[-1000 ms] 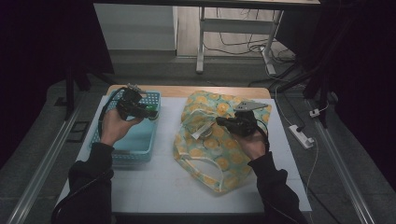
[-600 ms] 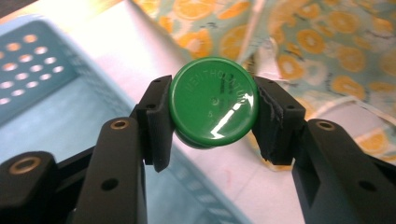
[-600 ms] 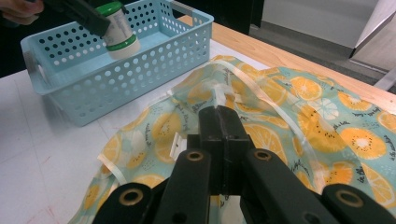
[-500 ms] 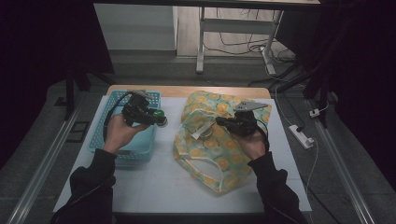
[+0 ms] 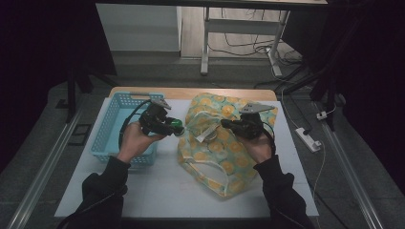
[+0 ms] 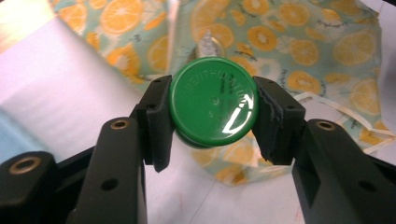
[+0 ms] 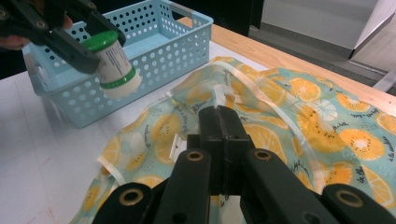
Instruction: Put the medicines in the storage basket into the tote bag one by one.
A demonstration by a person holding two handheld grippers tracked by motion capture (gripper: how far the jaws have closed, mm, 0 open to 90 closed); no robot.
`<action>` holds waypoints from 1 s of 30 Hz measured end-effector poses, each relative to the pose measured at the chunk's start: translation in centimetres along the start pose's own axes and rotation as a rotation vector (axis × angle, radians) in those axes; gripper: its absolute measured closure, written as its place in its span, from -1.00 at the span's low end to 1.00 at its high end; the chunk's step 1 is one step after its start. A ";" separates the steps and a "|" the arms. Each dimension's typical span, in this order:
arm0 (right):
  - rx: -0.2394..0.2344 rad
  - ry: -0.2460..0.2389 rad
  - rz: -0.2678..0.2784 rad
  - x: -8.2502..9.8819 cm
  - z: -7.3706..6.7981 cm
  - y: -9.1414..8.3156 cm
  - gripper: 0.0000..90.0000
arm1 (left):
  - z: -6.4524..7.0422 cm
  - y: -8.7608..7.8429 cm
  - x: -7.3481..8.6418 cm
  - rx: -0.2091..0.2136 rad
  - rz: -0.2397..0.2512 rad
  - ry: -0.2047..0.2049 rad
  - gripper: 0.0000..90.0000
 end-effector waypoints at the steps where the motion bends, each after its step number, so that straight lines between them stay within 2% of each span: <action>1: 0.000 0.000 0.001 0.0 0.0 0.0 1.00 | 0.2 0.3 -0.1 0.005 -0.001 0.001 0.15; 17: 0.003 0.004 0.010 -0.1 0.1 -0.2 1.00 | 3.3 4.5 -1.6 0.072 -0.035 0.064 0.15; 21: 0.003 0.005 0.010 -0.1 0.2 -0.3 1.00 | 3.9 5.7 -2.0 0.083 -0.034 0.070 0.15; 26: 0.005 0.004 0.010 -0.1 0.2 -0.3 1.00 | 4.8 6.9 -2.5 0.099 -0.028 0.110 0.15; 30: 0.004 0.005 0.009 -0.1 0.2 -0.3 1.00 | 5.3 8.0 -2.8 0.109 -0.026 0.112 0.15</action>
Point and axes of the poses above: each handheld gripper's, and its own axes: y roughly forward along the jaws, x roughly out of its underside, z roughly to its right, the point moved 1 cm from there along y, roughly forward along the jaws, and after that the axes turned 15 degrees about -y, right-handed, at the moved point
